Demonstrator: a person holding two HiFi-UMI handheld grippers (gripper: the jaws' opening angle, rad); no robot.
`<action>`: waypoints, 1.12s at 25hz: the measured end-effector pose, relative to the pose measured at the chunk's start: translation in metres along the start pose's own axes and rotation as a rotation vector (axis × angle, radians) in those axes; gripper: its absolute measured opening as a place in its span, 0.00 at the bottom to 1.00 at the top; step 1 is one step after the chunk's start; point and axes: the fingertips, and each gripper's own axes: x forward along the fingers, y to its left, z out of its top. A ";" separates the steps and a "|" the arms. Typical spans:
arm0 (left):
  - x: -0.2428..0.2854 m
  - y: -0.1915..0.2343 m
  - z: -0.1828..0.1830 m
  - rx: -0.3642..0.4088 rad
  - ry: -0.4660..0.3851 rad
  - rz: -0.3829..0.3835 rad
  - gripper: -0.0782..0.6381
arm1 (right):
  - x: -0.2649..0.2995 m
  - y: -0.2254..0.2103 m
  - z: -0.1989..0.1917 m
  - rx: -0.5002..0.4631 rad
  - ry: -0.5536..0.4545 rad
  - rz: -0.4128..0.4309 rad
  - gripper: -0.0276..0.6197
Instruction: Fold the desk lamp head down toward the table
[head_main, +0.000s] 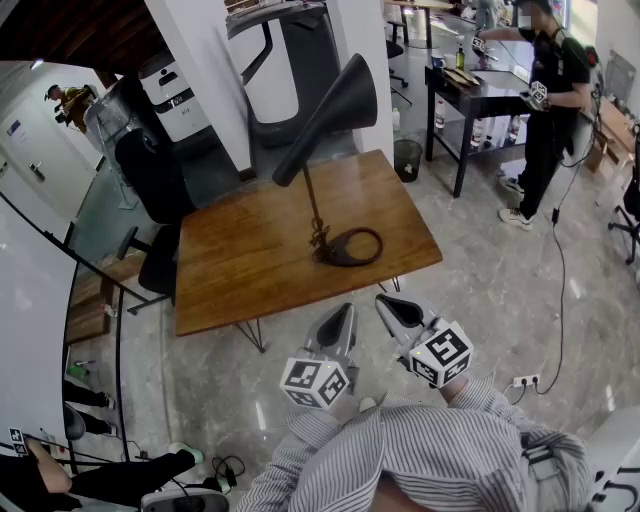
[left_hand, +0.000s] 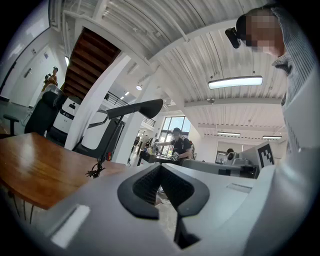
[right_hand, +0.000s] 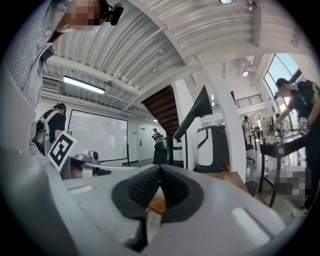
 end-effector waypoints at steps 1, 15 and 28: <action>0.000 0.000 -0.002 -0.003 0.006 -0.002 0.12 | 0.000 -0.001 -0.001 0.005 0.001 -0.005 0.05; -0.003 0.003 -0.024 -0.063 0.068 -0.014 0.12 | -0.002 -0.001 -0.009 0.041 0.025 -0.021 0.05; 0.011 0.027 -0.016 -0.077 -0.017 0.095 0.12 | 0.002 -0.035 -0.024 0.055 0.035 0.015 0.05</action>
